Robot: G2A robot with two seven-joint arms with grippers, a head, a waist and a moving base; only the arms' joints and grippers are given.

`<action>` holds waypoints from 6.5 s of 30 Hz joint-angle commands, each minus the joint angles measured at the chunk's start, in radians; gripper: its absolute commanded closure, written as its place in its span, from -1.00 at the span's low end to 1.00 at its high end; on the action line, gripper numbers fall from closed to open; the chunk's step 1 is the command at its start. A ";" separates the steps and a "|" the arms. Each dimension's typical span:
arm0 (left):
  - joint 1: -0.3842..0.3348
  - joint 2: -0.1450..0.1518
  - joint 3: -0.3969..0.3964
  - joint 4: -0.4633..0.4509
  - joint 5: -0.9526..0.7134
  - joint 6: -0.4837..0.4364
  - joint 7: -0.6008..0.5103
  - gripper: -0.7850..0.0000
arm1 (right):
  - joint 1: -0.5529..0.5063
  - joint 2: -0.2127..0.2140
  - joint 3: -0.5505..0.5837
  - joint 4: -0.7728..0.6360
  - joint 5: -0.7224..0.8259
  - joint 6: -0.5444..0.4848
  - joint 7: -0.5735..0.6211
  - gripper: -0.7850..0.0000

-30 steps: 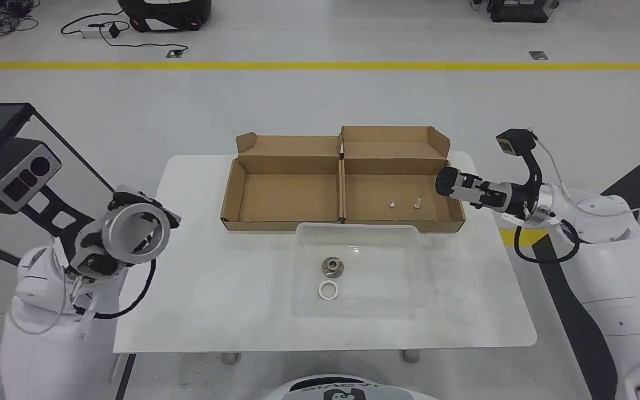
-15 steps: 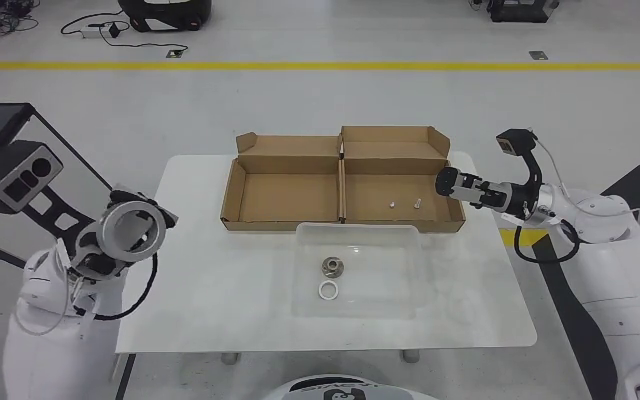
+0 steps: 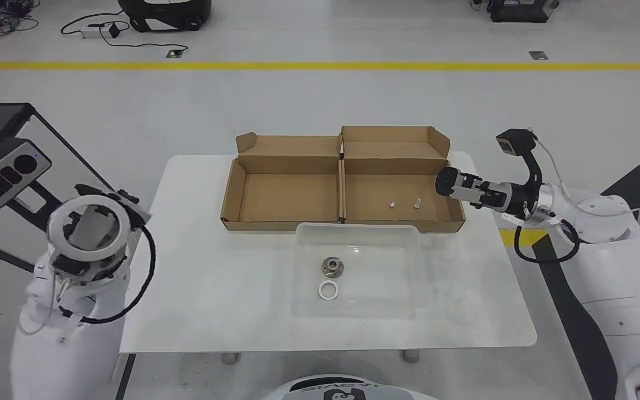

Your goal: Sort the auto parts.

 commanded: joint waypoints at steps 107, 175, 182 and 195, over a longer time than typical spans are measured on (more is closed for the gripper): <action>-1.111 -0.377 1.289 1.406 1.852 0.544 0.218 1.00 | 0.000 0.000 0.000 0.000 0.000 0.000 0.000 -1.00; -1.130 -0.386 1.135 1.081 1.441 0.320 -0.418 -1.00 | 0.000 0.000 0.000 0.000 0.000 0.000 0.000 -1.00; -1.102 -0.267 1.192 0.753 1.238 0.482 -0.580 -1.00 | 0.000 0.000 0.000 0.000 0.000 0.000 0.000 -1.00; -1.086 -0.245 1.188 0.701 1.215 0.494 -0.592 -1.00 | 0.000 0.000 0.000 0.000 0.000 0.000 0.000 -1.00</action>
